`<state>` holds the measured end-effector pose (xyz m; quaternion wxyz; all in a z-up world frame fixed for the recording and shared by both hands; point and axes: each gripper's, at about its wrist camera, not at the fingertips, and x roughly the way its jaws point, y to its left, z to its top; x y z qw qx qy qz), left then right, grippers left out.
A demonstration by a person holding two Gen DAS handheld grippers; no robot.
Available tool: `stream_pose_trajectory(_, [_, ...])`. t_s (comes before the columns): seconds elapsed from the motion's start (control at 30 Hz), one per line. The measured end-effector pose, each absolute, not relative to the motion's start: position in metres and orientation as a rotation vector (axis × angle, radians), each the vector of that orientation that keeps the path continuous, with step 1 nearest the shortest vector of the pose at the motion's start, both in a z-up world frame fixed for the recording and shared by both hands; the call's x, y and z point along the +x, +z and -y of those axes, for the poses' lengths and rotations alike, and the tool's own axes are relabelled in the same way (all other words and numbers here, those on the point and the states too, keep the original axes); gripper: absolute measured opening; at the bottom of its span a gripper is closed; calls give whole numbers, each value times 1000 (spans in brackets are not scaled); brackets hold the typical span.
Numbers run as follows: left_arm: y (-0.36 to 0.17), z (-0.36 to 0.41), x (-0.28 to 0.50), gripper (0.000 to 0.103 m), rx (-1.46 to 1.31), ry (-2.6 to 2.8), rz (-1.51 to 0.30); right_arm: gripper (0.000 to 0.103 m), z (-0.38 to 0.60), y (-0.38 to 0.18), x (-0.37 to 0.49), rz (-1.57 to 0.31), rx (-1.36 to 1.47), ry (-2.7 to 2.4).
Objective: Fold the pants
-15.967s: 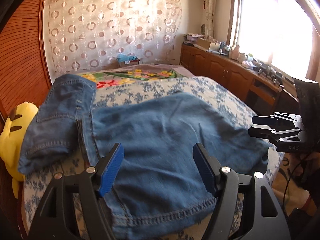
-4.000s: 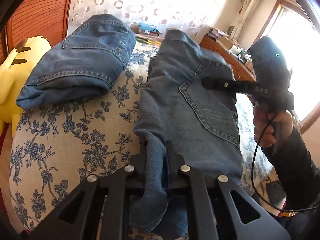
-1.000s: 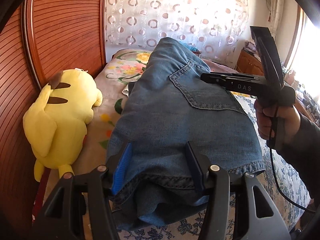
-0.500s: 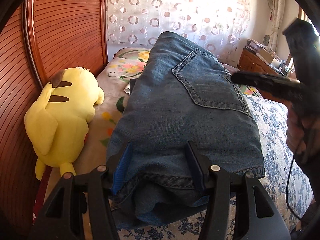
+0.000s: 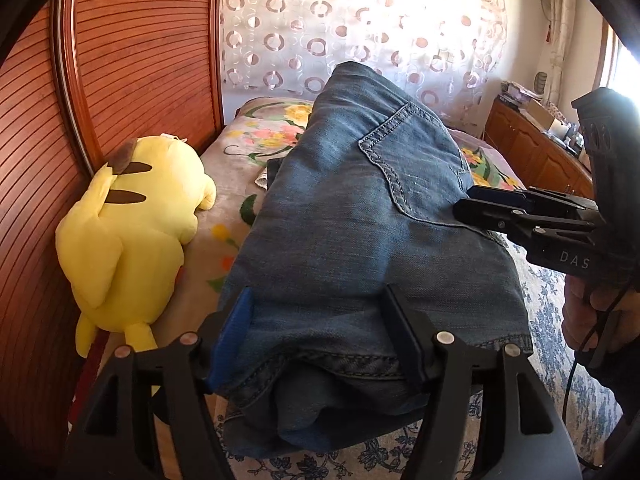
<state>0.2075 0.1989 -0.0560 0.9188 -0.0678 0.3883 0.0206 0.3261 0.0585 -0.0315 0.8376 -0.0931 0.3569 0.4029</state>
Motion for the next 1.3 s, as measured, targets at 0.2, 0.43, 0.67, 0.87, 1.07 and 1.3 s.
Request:
stream_pose_trajectory(0.2, [-51,-198,202,70,-134,43,-802,44,-54,-27,322,-749,-181,824])
stream_pose_trajectory(0.43, [-36,-182,185,72,-111,21,-773,49,-30,-20,312,-758,-133,781])
stream_pose_trajectory(0.67, [-22,-159,173,74,-83,4,-732,50,-3,-15,293,-758,-111,740])
stream_pose_trajectory(0.87, [-16,-131,164,75,-67,-32,-724,52,29,-6,272,-739,-92,696])
stream_pose_trajectory(1.07, [-30,-98,158,75,-58,-91,-759,53,67,2,245,-713,-78,642])
stream_pose_trajectory(1.3, [-67,-61,144,75,-70,-156,-860,54,109,1,213,-711,-53,598])
